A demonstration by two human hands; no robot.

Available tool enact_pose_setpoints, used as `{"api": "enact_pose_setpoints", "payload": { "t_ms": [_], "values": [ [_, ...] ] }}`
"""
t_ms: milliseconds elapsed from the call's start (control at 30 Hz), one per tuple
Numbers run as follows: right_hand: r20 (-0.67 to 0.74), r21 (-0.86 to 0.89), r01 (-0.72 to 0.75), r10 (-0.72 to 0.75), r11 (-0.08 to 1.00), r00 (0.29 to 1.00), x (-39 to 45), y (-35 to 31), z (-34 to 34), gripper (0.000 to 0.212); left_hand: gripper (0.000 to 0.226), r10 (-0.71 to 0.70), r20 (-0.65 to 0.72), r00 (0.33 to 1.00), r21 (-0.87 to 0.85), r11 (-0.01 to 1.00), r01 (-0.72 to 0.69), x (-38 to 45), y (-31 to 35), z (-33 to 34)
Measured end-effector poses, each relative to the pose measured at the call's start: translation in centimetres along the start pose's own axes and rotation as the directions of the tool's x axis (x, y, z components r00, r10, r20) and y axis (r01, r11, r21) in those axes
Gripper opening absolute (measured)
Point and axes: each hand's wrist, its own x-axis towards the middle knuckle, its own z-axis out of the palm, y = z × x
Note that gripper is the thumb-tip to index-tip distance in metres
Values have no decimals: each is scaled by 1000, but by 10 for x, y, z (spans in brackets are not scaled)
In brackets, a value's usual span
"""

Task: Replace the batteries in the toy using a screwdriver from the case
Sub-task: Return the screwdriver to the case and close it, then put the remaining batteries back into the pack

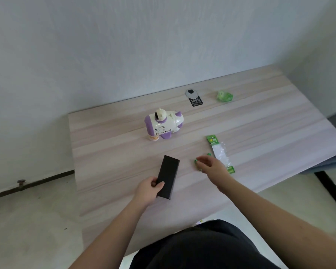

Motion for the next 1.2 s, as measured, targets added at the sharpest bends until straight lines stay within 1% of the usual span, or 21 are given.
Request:
{"api": "enact_pose_setpoints", "payload": {
  "t_ms": [133,200,233,300,367,433,467,567,633,700,767,833,900,967,1033,1067,1133,1200],
  "values": [
    [-115,90,-41,51,995,992,2,10,-22,16,30,-24,1,1000,-47,999,24,5,3,10],
    [-156,111,-49,66,993,986,3,14,-32,14,26,-17,1,1000,-15,1000,17,4,7,16],
    [-178,111,-49,68,993,982,4,16,-36,15,24,1,-14,1000,41,999,0,3,9,19],
    [-238,82,-53,71,995,969,7,21,-44,20,24,65,-69,996,223,974,-48,2,9,22],
    [-314,-23,-69,58,997,948,13,30,-54,25,28,130,-102,986,374,924,-83,2,9,26],
    [-358,-129,-82,31,988,933,18,39,-63,28,33,144,-109,984,439,895,-83,2,7,29],
    [-362,-154,-88,27,984,932,21,44,-68,29,35,144,-112,983,463,883,-76,2,7,31],
    [-310,-226,-111,36,968,950,36,61,-79,39,39,125,-154,980,546,837,-20,-2,8,33],
    [-241,-290,-139,68,947,968,47,72,-86,49,40,146,-210,967,611,792,13,-5,11,35],
    [-181,-322,-143,87,936,980,56,80,-91,54,37,179,-280,943,617,786,34,-9,17,40],
    [-143,-340,-128,84,932,986,62,84,-96,53,31,214,-351,912,597,801,42,-13,26,47],
    [-116,-364,-99,60,926,991,66,86,-100,47,25,283,-382,880,593,806,-2,-16,38,58],
    [-90,-367,-73,43,927,995,66,88,-102,37,19,357,-369,858,602,795,-72,-19,54,73],
    [-72,-347,-56,33,936,997,67,91,-104,26,14,375,-363,853,612,786,-85,-20,73,87],
    [-61,-340,-45,26,939,998,67,91,-108,20,11,390,-364,846,633,769,-83,-18,94,99],
    [-56,-340,-40,22,940,998,67,91,-111,18,10,409,-352,842,632,768,-109,-15,103,104],
    [-39,-332,-29,17,943,999,68,91,-117,15,9,425,-306,852,578,794,-189,-11,121,116],
    [-23,-316,-14,7,949,1000,68,92,-123,13,7,404,-246,881,502,831,-241,-9,140,129]
  ]
}}
